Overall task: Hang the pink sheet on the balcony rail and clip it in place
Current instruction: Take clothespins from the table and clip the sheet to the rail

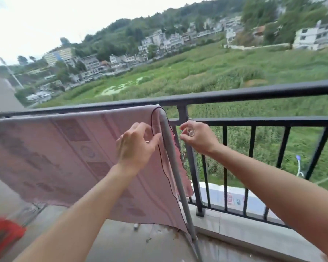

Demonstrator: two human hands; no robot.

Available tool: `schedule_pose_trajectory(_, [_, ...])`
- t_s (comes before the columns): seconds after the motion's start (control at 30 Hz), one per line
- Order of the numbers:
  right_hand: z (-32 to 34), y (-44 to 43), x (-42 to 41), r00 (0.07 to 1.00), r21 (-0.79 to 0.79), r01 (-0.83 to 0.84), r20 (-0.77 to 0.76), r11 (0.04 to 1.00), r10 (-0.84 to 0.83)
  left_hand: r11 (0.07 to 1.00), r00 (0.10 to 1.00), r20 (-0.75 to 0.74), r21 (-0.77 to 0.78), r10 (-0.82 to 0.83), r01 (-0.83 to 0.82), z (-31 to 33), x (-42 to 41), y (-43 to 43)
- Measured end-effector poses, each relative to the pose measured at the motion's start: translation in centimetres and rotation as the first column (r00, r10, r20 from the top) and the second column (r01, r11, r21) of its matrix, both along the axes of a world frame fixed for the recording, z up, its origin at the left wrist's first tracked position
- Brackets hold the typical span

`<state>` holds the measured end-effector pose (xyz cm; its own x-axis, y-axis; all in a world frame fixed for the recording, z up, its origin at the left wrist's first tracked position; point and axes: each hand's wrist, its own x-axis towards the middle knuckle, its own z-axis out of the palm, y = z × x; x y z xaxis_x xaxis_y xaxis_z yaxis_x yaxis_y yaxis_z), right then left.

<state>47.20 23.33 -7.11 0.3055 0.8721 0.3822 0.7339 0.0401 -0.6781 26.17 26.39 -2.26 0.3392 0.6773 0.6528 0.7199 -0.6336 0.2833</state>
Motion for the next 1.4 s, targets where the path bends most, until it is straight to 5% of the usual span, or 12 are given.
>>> schedule_pose_trajectory(0.2, [4.0, 6.6, 0.1, 0.95, 0.026, -0.311, 0.009, 0.95, 0.311, 0.976, 0.974, 0.162, -0.179, 0.156, -0.127, 2.3, 3.7, 1.1])
schedule_pose_trajectory(0.37, [4.6, 8.2, 3.4, 0.965, 0.226, -0.219, -0.09, 0.949, 0.244, 0.976, 0.957, 0.191, -0.047, 0.218, -0.213, 5.9, 4.5, -0.4])
schedule_pose_trajectory(0.47, [3.3, 7.9, 4.9, 0.973, 0.216, -0.21, -0.052, 0.953, 0.226, 0.99, 0.989, 0.061, 0.031, 0.134, -0.136, 7.6, 6.7, -1.7])
schedule_pose_trajectory(0.57, [-0.3, 7.5, 5.2, 0.957, 0.099, -0.281, -0.043, 0.955, 0.286, 0.997, 0.992, -0.116, -0.057, 0.051, -0.058, 8.0, 8.4, -1.1])
schedule_pose_trajectory(0.67, [-1.9, 6.7, 4.9, 0.898, 0.075, -0.403, -0.16, 0.912, 0.41, 0.988, 0.997, -0.062, -0.146, -0.054, 0.045, 9.0, 7.6, 0.4])
schedule_pose_trajectory(0.77, [-2.4, 5.2, 4.3, 0.816, 0.12, -0.495, -0.275, 0.86, 0.508, 0.977, 0.976, -0.213, -0.212, -0.047, 0.001, 9.9, 5.6, 1.9])
schedule_pose_trajectory(0.93, [-3.0, 4.3, 3.2, 0.828, 0.163, -0.406, -0.349, 0.899, 0.438, 0.967, 0.906, -0.419, -0.204, 0.055, -0.153, 9.8, 5.4, 2.8])
schedule_pose_trajectory(1.17, [-2.4, 4.7, -0.5, 0.888, 0.189, -0.354, -0.241, 0.916, 0.392, 0.977, 0.926, -0.378, -0.198, -0.004, -0.077, 10.0, 4.8, 3.3])
schedule_pose_trajectory(1.4, [-2.4, 4.0, 0.5, 0.869, 0.244, -0.284, -0.343, 0.927, 0.356, 0.98, 0.806, -0.584, -0.199, -0.094, -0.029, 12.4, 6.2, 4.3])
